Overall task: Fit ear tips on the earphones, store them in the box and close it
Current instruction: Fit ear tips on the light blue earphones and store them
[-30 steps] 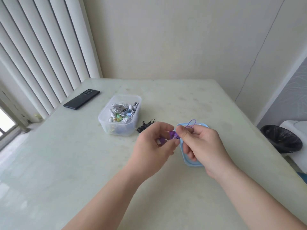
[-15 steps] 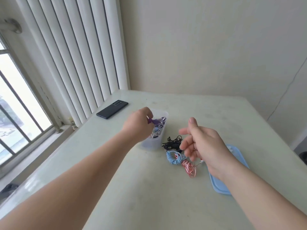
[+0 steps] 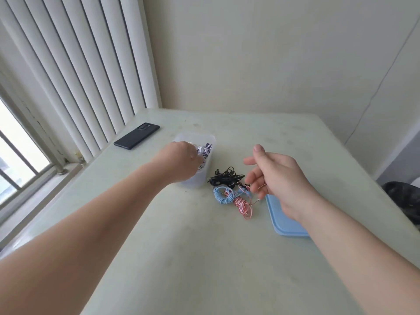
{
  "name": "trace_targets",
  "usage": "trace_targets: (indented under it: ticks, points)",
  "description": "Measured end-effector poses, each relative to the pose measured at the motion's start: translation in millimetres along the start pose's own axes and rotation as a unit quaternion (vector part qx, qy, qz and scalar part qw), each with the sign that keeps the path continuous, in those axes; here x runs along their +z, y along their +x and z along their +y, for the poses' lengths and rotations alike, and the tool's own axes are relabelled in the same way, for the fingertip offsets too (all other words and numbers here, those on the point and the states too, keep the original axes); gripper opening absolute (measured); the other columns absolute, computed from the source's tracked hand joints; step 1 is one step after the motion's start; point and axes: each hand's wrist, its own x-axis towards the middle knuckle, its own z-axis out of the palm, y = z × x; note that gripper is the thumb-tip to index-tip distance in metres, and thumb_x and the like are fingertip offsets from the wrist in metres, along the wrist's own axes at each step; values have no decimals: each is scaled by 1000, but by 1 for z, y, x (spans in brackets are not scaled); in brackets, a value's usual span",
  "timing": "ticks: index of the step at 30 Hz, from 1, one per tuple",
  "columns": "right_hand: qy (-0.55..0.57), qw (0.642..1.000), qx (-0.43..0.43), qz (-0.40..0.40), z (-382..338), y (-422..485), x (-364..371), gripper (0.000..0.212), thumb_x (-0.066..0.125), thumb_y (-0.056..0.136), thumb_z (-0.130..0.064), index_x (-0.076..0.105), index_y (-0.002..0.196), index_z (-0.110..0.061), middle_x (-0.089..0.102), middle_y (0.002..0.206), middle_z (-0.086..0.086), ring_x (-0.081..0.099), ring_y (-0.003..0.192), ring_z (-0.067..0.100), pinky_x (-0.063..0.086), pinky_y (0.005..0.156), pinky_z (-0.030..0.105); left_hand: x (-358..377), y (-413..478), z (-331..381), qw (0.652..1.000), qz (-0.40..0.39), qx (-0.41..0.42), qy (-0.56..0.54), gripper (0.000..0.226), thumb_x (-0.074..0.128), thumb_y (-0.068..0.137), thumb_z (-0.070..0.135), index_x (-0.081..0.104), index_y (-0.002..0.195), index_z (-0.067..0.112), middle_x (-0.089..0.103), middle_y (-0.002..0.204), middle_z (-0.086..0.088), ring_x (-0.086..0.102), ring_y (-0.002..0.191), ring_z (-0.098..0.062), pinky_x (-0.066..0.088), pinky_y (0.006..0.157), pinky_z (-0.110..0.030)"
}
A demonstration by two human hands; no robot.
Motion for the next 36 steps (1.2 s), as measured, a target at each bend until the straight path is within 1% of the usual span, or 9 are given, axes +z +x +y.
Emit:
trace_targets:
  ticks: [5,8,11,16,19,22,29,33,36]
  points:
    - [-35,999,1,5,5,-7,-12,34,55,104,-39,71,99,-10,68,64,6,56,54,20,43,48,29,-5,-21,26,980,160,120,-7,23,53,99,30,73,103,19,68,108,0,63,100,-29,57,79,-44]
    - [-71,997,7,-3,12,-15,-18,22,59,102,-31,71,97,-13,68,66,4,58,55,20,43,48,29,11,-47,50,979,58,194,-8,14,61,94,35,70,99,26,66,98,7,64,91,-22,57,75,-39]
    - [-101,995,6,-12,20,-24,-22,18,62,100,-28,72,95,-14,69,68,1,60,56,16,45,50,30,36,-61,54,977,-37,204,54,35,73,89,45,65,119,30,62,111,8,60,105,-20,56,81,-38]
    - [-100,995,7,-10,23,-36,-31,17,64,99,-27,73,94,-14,70,68,-1,62,58,14,46,52,31,55,-50,51,977,-17,205,46,38,74,91,47,65,124,29,61,113,6,59,108,-24,53,82,-37]
    - [-93,996,5,-13,21,-41,-33,15,64,99,-26,73,95,-15,71,70,0,62,58,14,47,53,31,46,-48,54,973,-51,212,70,31,72,95,26,66,124,22,60,115,0,61,105,-26,51,83,-35]
    - [-87,996,4,-8,18,-46,-34,14,64,99,-25,73,95,-15,71,69,-2,62,58,14,47,54,31,32,-47,51,980,-8,189,66,22,57,93,8,67,112,12,62,105,-4,64,99,-31,54,78,-43]
    - [-38,999,-17,3,9,-51,-26,9,67,96,-16,72,103,-17,73,79,6,64,61,15,48,53,32,-14,-62,61,978,132,131,-98,14,59,87,10,72,89,15,61,87,8,60,81,-18,41,59,-21]
    - [7,999,-36,-18,2,-54,-23,31,76,90,-13,70,119,-23,73,108,4,73,86,28,63,73,42,-34,-78,78,963,68,90,-245,13,63,89,12,72,90,22,64,76,17,57,58,2,38,48,-8]
    - [78,996,-42,-30,0,-57,-27,30,73,92,-6,70,120,-17,75,111,11,73,96,33,62,83,50,-29,-92,92,929,4,69,-364,21,63,93,12,72,101,29,72,90,8,69,76,-9,50,61,-18]
